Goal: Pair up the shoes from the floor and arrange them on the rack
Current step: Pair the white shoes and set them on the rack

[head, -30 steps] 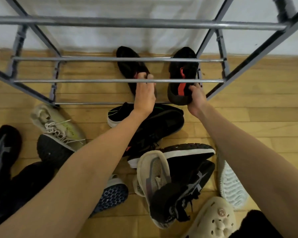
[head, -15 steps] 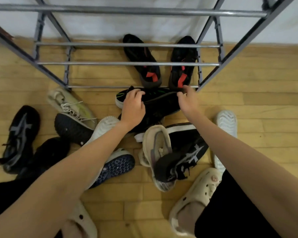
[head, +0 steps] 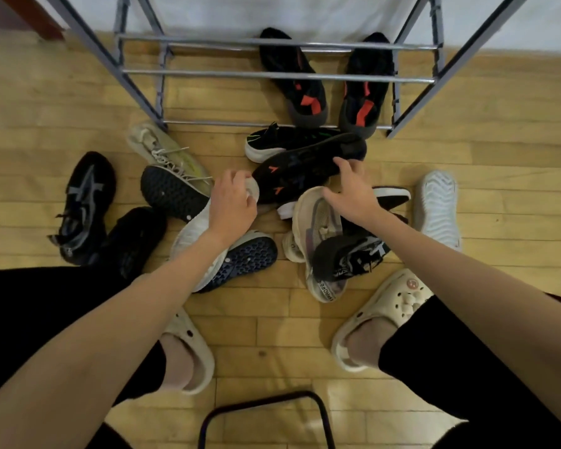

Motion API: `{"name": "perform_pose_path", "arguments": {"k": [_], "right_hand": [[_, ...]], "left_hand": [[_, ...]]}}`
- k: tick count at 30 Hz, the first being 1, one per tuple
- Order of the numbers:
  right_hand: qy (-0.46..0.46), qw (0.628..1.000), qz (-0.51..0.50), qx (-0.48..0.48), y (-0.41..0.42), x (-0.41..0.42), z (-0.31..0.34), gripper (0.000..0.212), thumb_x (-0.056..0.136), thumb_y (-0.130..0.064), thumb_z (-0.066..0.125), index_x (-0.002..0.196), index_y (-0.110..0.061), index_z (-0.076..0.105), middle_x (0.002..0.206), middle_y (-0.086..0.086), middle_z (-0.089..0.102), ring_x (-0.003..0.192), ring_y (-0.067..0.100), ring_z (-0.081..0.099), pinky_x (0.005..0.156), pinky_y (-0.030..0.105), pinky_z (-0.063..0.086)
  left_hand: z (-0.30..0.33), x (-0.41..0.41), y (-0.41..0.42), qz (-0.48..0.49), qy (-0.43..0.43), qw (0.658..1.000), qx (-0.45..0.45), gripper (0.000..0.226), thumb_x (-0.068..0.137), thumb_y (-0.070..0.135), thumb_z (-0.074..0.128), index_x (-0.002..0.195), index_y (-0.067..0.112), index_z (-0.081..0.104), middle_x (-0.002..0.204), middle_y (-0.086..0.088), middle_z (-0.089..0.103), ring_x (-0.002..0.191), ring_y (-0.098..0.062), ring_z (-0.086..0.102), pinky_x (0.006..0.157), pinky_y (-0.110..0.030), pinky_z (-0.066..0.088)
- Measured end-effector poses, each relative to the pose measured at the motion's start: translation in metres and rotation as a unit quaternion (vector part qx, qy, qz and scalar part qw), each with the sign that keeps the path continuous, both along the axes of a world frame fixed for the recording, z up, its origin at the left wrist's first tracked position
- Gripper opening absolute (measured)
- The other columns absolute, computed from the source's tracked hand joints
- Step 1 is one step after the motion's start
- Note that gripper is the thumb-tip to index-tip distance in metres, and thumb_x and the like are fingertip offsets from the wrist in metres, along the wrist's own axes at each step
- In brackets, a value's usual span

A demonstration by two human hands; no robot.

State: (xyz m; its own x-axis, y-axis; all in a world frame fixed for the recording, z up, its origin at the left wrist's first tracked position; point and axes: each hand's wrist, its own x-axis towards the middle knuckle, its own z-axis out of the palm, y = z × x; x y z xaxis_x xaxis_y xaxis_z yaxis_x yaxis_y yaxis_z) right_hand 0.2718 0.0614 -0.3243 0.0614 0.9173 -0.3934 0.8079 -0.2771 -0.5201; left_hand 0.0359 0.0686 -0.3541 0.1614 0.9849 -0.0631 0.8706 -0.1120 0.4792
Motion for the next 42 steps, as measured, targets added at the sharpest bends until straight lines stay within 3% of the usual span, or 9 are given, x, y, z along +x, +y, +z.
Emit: {"name": "perform_pose_path", "arguments": {"k": [5,9,15,21,25,31,34,38,42], "right_hand": [[-0.037,0.995,0.094,-0.001,-0.024,-0.022,0.001,0.077,0.087,-0.034,0.062,0.149,-0.010,0.025,0.146,0.018,0.030,0.135,0.039,0.029,0.112,0.044,0.029],[-0.091,0.986,0.141,-0.003,-0.042,-0.027,-0.002,0.091,0.080,-0.033,0.069,0.151,-0.009,0.019,0.147,0.018,0.029,0.138,0.036,0.027,0.111,0.045,0.030],[-0.088,0.990,0.095,0.057,-0.038,-0.030,0.002,0.058,0.081,-0.013,0.065,0.134,-0.008,0.041,0.129,0.017,0.046,0.122,0.035,0.043,0.098,0.041,0.041],[-0.001,0.999,0.017,0.027,-0.037,-0.042,0.011,0.045,0.080,-0.031,0.071,0.103,-0.012,0.037,0.104,0.007,0.046,0.093,0.023,0.048,0.078,0.036,0.045],[0.021,0.999,-0.040,0.026,-0.042,-0.049,0.020,0.035,0.083,-0.027,0.068,0.092,-0.011,0.038,0.092,0.005,0.046,0.079,0.018,0.044,0.055,0.023,0.031],[0.178,0.969,-0.156,-0.065,-0.054,-0.042,0.035,0.026,0.078,-0.001,0.063,0.094,-0.011,0.045,0.086,0.005,0.050,0.077,0.019,0.048,0.057,0.023,0.040],[0.178,0.966,-0.180,-0.058,-0.065,-0.035,0.042,0.027,0.081,-0.006,0.064,0.102,-0.012,0.048,0.094,0.004,0.052,0.075,0.014,0.049,0.057,0.021,0.038],[0.145,0.973,-0.179,-0.030,-0.077,-0.024,0.051,0.050,0.086,-0.021,0.068,0.130,-0.013,0.045,0.117,0.002,0.050,0.100,0.015,0.051,0.075,0.022,0.044],[0.242,0.946,-0.211,-0.035,-0.082,-0.016,0.069,0.045,0.090,0.003,0.049,0.134,-0.006,0.049,0.122,0.008,0.058,0.114,0.021,0.054,0.086,0.025,0.046]], "left_hand": [[-0.002,-0.022,-0.032,0.034,0.099,0.991,-0.087,0.086,0.072,0.033,0.078,0.139,0.001,0.034,0.139,-0.022,0.038,0.127,-0.040,0.038,0.104,-0.044,0.033],[-0.010,-0.029,-0.048,0.042,0.157,0.982,-0.094,0.103,0.067,0.034,0.083,0.145,0.003,0.022,0.146,-0.021,0.030,0.134,-0.037,0.033,0.108,-0.046,0.033],[-0.013,-0.040,-0.062,0.162,0.168,0.961,-0.150,0.104,0.070,0.049,0.075,0.146,0.002,0.020,0.143,-0.020,0.035,0.133,-0.036,0.035,0.110,-0.052,0.027],[-0.002,-0.049,-0.061,0.201,0.113,0.963,-0.137,0.092,0.058,0.052,0.081,0.130,0.010,0.040,0.129,-0.014,0.047,0.118,-0.035,0.045,0.091,-0.048,0.042],[0.012,-0.049,-0.062,0.148,0.089,0.985,-0.020,0.093,0.054,0.053,0.078,0.130,0.012,0.044,0.124,-0.011,0.050,0.113,-0.033,0.047,0.085,-0.045,0.042],[0.028,-0.041,-0.063,0.066,-0.034,0.997,0.033,0.092,0.048,0.057,0.081,0.123,0.012,0.051,0.117,-0.007,0.056,0.106,-0.028,0.052,0.085,-0.043,0.047],[0.033,-0.037,-0.067,0.043,-0.033,0.997,0.046,0.089,0.049,0.056,0.080,0.122,0.012,0.052,0.115,-0.006,0.057,0.103,-0.028,0.054,0.084,-0.042,0.046],[0.043,-0.036,-0.067,-0.004,-0.047,0.998,0.038,0.085,0.051,0.052,0.081,0.122,0.015,0.052,0.116,-0.004,0.057,0.105,-0.026,0.053,0.085,-0.041,0.045],[0.062,-0.030,-0.050,-0.130,-0.046,0.990,-0.002,0.083,0.052,0.045,0.082,0.125,0.017,0.053,0.117,0.000,0.057,0.111,-0.023,0.054,0.103,-0.046,0.035]]}}
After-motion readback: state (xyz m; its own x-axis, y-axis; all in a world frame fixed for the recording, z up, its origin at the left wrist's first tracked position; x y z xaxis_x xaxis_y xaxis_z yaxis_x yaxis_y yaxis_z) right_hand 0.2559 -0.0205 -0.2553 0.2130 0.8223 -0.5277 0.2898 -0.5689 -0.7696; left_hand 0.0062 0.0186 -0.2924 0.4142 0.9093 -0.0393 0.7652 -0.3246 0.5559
